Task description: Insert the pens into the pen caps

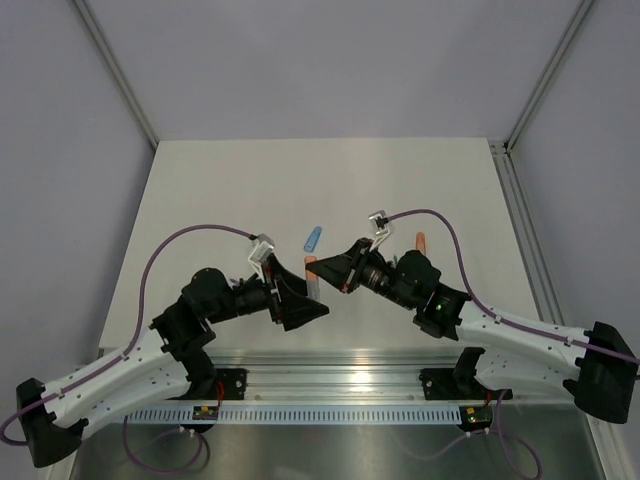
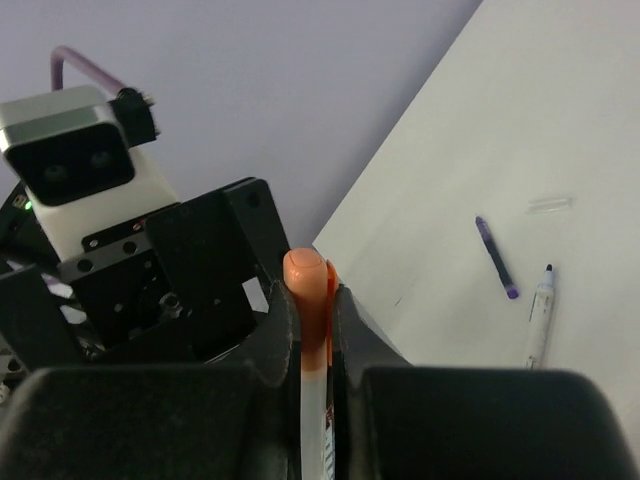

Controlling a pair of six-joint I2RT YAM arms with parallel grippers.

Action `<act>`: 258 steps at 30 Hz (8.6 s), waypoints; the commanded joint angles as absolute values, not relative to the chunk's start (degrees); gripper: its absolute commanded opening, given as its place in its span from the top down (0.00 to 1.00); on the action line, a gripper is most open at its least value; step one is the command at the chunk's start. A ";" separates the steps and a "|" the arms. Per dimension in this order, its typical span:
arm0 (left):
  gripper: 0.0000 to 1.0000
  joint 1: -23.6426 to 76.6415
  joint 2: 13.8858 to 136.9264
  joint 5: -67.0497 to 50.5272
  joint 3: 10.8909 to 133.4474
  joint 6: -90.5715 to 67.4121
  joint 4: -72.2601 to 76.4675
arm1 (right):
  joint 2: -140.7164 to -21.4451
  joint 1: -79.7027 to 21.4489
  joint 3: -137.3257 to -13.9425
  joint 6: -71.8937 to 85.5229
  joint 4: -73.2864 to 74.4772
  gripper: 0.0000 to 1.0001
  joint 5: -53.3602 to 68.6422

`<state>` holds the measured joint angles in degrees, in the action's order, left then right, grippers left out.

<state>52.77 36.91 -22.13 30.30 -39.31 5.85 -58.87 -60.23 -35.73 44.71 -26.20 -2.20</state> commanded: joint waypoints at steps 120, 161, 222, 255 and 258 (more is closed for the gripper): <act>0.01 32.61 13.00 -6.66 38.50 -29.35 -32.00 | -98.29 -64.95 -70.52 34.54 13.38 1.00 -25.23; 0.97 33.49 35.07 -37.18 25.05 -44.47 9.23 | -68.12 -65.65 -49.13 41.57 -15.73 1.00 -16.97; 1.00 31.82 14.15 -18.19 37.79 -21.89 -29.88 | -108.53 -40.08 -76.46 16.70 29.00 0.57 -5.98; 1.00 29.44 14.59 -19.95 37.53 -21.97 -29.36 | -113.55 -40.25 -77.52 18.19 29.36 0.82 -3.61; 1.00 29.36 14.76 -20.04 37.53 -21.97 -29.27 | -112.33 -40.25 -76.21 18.89 27.34 0.97 -3.43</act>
